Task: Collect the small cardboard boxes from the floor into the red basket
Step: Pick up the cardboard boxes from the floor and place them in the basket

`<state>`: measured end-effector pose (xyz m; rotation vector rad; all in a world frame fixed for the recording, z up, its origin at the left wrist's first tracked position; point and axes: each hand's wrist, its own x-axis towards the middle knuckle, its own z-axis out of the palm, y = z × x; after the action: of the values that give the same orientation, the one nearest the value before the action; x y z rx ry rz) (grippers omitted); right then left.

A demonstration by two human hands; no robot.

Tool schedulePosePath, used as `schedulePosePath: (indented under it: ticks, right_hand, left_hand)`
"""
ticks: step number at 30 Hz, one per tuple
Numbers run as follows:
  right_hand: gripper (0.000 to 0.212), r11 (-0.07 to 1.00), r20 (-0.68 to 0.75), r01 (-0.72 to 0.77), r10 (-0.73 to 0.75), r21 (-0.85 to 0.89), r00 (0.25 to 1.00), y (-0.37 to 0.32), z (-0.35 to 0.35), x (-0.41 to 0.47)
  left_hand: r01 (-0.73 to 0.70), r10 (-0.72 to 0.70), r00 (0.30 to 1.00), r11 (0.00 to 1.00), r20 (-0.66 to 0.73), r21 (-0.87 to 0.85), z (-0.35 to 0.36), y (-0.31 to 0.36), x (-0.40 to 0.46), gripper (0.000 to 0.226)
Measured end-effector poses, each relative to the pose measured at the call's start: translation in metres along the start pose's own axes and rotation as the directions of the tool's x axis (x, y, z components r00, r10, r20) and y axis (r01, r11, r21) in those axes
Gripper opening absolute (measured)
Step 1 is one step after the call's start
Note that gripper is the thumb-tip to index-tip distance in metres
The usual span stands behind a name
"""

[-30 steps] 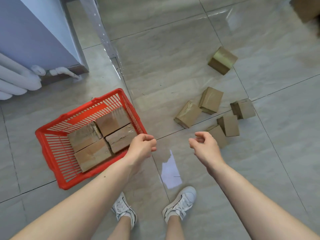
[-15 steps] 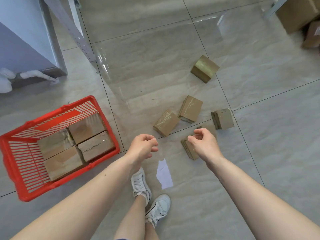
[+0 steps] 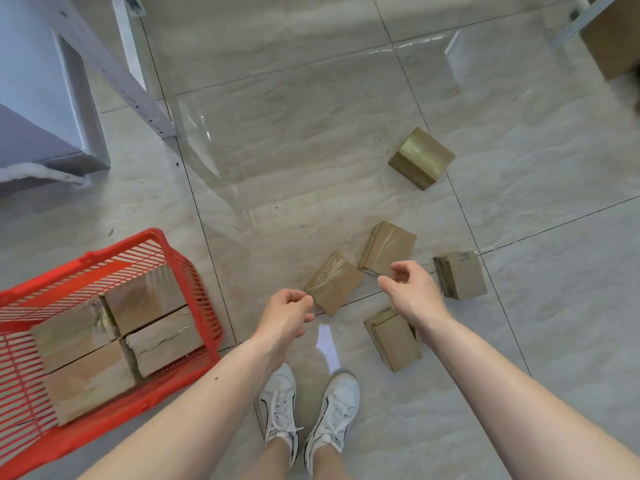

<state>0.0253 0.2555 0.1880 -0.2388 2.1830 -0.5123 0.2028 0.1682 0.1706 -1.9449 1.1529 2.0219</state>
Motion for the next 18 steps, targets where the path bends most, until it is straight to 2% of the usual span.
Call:
schedulePosePath:
  ticks: [7, 11, 15, 18]
  right_hand:
    - [0.051, 0.978, 0.116, 0.002, 0.022, -0.206, 0.993, 0.044, 0.043, 0.088]
    - [0.058, 0.964, 0.157, -0.003, 0.046, -0.264, 0.987, 0.075, 0.077, 0.139]
    - [0.064, 0.943, 0.220, 0.059, 0.016, -0.329, 0.975, 0.100, 0.110, 0.176]
    - [0.064, 0.917, 0.208, 0.157, -0.083, -0.366, 0.974, 0.108, 0.126, 0.194]
  left_hand:
    - [0.089, -0.090, 0.996, 0.995, -0.016, -0.034, 0.028, -0.037, 0.083, 0.042]
    - [0.109, -0.109, 0.994, 0.994, -0.008, -0.033, 0.042, -0.065, 0.137, 0.067]
    - [0.115, -0.115, 0.993, 0.992, 0.009, -0.046, 0.056, -0.087, 0.180, 0.062]
    - [0.099, -0.098, 0.995, 0.993, 0.019, -0.058, 0.065, -0.098, 0.204, 0.061]
